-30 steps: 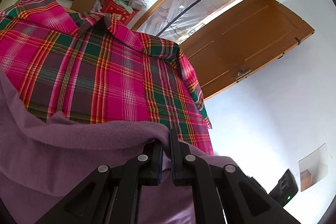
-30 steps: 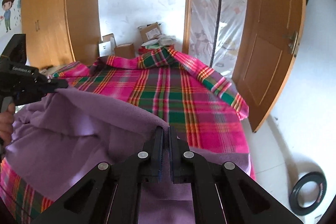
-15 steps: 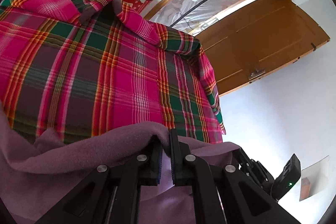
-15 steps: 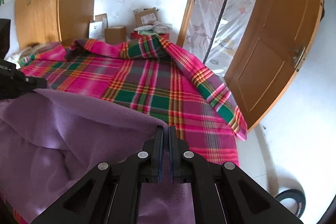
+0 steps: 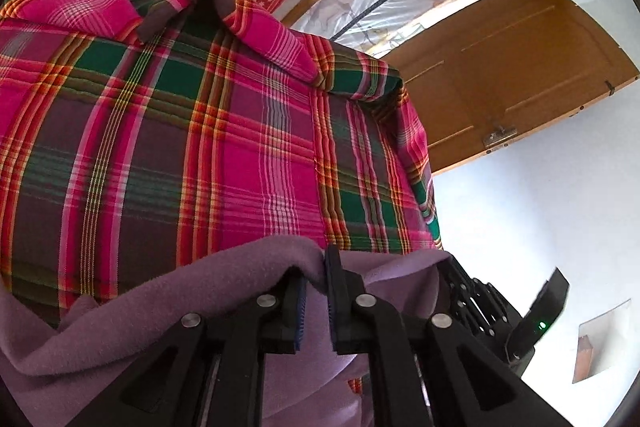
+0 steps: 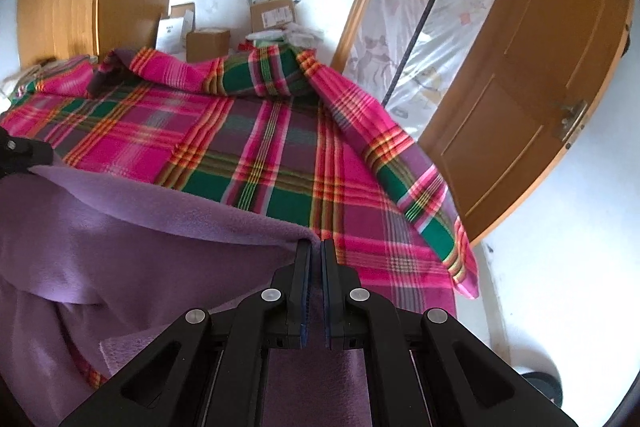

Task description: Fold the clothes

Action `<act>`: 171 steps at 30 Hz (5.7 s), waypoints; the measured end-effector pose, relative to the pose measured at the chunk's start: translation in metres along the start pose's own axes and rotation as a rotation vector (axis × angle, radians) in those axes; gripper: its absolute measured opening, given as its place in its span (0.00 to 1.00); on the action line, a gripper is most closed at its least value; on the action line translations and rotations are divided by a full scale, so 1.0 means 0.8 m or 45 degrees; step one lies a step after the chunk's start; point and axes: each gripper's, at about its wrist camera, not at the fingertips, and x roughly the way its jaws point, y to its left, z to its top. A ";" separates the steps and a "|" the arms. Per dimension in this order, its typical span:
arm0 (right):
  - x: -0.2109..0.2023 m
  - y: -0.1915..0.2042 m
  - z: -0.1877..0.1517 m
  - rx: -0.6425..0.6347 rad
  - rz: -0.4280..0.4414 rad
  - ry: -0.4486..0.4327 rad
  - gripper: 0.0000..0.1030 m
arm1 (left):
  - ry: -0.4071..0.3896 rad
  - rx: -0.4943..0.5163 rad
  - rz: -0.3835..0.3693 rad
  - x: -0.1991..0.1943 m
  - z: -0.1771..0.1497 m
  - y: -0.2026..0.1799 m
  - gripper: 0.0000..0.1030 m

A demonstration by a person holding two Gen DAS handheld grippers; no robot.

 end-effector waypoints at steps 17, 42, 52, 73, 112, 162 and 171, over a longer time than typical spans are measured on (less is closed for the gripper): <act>-0.090 -0.023 -0.025 0.175 -0.038 -0.032 0.22 | -0.159 0.021 0.133 -0.153 -0.053 0.050 0.26; -0.270 0.043 -0.190 0.419 0.500 -0.035 0.31 | -0.408 -0.339 0.350 -0.385 -0.249 0.223 0.27; -0.232 0.083 -0.219 0.539 0.639 0.044 0.33 | -0.398 -0.462 0.236 -0.383 -0.295 0.263 0.30; -0.167 0.133 -0.202 0.762 0.806 0.144 0.58 | -0.379 -0.616 0.116 -0.358 -0.294 0.296 0.36; -0.194 0.119 -0.201 0.812 0.853 0.075 0.03 | -0.584 -0.681 0.083 -0.379 -0.304 0.302 0.11; -0.253 0.137 -0.346 0.905 0.934 0.195 0.03 | -0.554 -0.691 0.120 -0.430 -0.438 0.323 0.10; -0.259 0.142 -0.341 0.806 0.887 0.166 0.06 | -0.545 -0.702 0.129 -0.429 -0.438 0.324 0.12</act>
